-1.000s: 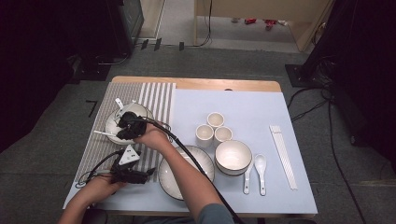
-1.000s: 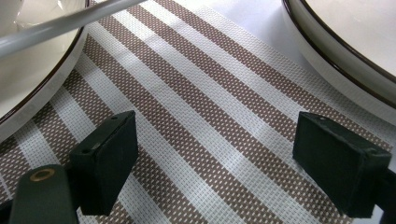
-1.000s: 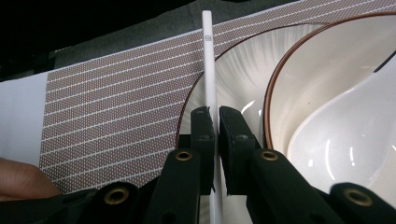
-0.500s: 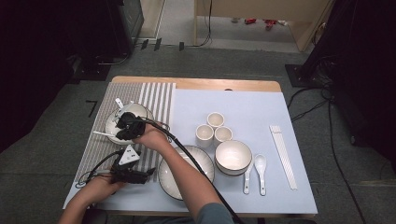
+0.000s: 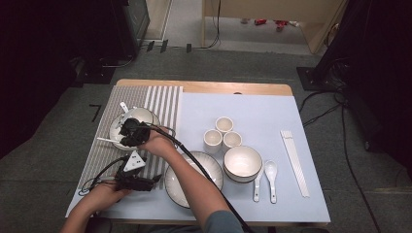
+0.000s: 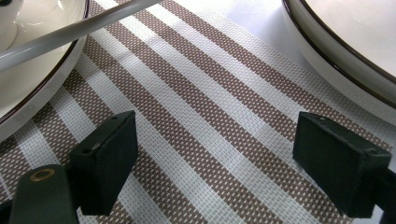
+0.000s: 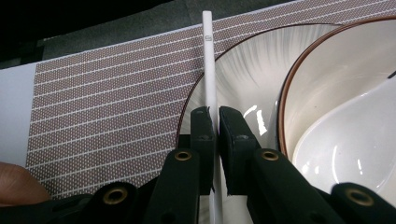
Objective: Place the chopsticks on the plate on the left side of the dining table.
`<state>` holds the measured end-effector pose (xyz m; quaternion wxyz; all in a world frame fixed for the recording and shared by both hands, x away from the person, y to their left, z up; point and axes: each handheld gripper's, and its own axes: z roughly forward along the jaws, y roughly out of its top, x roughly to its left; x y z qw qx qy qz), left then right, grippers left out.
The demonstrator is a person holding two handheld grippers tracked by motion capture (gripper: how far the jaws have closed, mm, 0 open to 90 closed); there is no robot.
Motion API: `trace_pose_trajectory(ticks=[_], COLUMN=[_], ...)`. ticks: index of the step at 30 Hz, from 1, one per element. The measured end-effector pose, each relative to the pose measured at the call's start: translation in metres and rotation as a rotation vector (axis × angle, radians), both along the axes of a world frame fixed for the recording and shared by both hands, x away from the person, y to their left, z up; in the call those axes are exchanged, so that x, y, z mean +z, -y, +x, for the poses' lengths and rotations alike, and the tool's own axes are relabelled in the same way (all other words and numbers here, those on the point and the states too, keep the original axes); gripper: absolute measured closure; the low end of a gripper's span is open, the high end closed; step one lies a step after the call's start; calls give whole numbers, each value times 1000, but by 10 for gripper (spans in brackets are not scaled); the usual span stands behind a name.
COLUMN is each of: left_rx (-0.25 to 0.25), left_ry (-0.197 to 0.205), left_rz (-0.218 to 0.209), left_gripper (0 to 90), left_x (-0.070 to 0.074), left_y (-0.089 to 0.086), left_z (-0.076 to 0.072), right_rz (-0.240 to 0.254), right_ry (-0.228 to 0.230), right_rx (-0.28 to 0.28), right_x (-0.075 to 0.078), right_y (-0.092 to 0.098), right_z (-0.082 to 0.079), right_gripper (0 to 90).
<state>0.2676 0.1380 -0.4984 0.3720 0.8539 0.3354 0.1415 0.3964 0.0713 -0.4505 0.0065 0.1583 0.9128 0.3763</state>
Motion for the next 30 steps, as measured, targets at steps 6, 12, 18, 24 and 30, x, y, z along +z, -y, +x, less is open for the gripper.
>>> trace_pose_trajectory(ticks=[6,12,18,24,30], left_rx=[0,1,1,2,1], left_ry=[0,0,0,0,0], left_rz=[0,0,-1,-4,-1], left_gripper=[146,146,146,146,146], left_x=[0,0,0,0,0], left_y=[0,0,0,0,0], left_z=[0,0,0,0,0], right_rz=[-1,4,11,25,33], right_ry=[1,0,4,-5,-13], right_rx=[-2,-3,2,-3,7], right_x=[0,0,1,3,7], right_y=[0,0,0,3,5], right_z=[0,-1,-1,1,-2], right_gripper=[844,826,822,818,831])
